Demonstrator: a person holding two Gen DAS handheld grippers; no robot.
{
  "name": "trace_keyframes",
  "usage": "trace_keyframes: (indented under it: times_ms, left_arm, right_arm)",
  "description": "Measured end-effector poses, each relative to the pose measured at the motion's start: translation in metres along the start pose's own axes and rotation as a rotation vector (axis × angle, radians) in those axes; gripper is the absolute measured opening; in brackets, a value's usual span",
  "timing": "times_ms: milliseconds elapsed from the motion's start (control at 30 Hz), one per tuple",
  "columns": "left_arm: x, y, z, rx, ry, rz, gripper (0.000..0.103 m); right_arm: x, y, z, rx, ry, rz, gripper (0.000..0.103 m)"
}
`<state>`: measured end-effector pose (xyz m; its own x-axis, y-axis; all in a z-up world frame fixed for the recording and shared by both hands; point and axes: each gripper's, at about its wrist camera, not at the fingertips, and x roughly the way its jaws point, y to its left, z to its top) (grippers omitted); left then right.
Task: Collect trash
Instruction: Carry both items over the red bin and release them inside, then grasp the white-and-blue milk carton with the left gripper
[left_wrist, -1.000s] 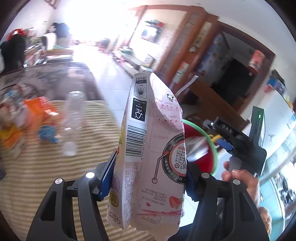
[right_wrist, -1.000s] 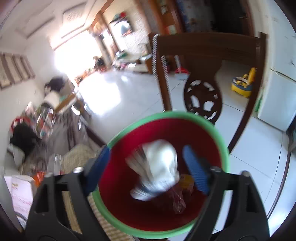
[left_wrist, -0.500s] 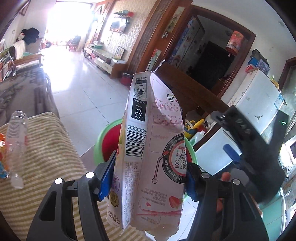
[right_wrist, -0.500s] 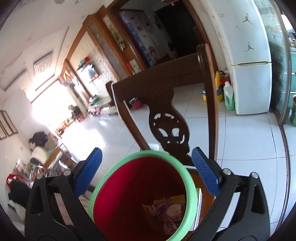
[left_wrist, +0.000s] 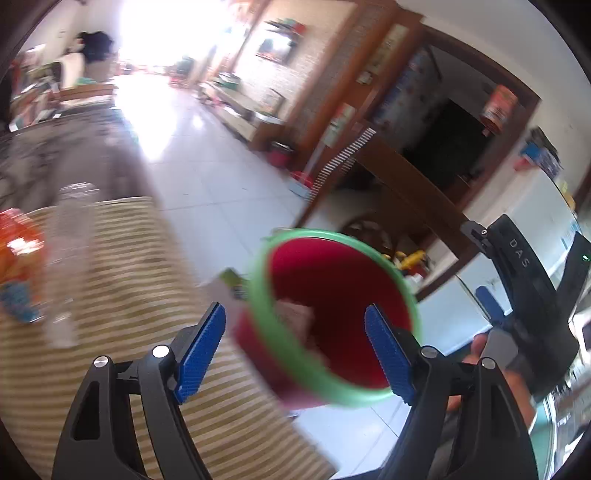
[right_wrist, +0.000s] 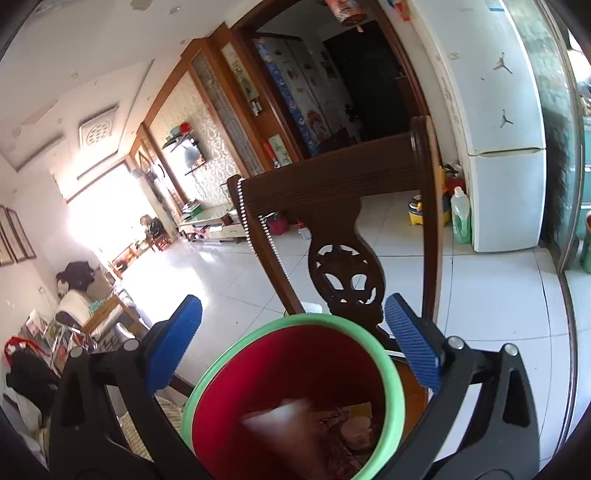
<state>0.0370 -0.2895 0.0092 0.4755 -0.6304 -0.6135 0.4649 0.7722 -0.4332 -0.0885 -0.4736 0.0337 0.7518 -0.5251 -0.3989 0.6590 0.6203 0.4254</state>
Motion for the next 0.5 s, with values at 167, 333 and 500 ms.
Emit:
trace_keyframes:
  times_ms: [167,333,500]
  left_arm:
    - [-0.062,0.066,-0.015,-0.102,-0.077,0.136,0.074]
    - [-0.139,0.149,-0.031,-0.27,-0.17,0.333,0.074]
    - [-0.202,0.235,-0.049,-0.476,-0.223,0.553,0.074]
  right_arm:
    - [-0.002,0.027,-0.008,-0.071,0.017,0.032,0.098]
    - [-0.006,0.068,-0.024,-0.171,0.054,0.101,0.098]
    - [-0.011,0.114,-0.048,-0.288,0.118,0.191,0.098]
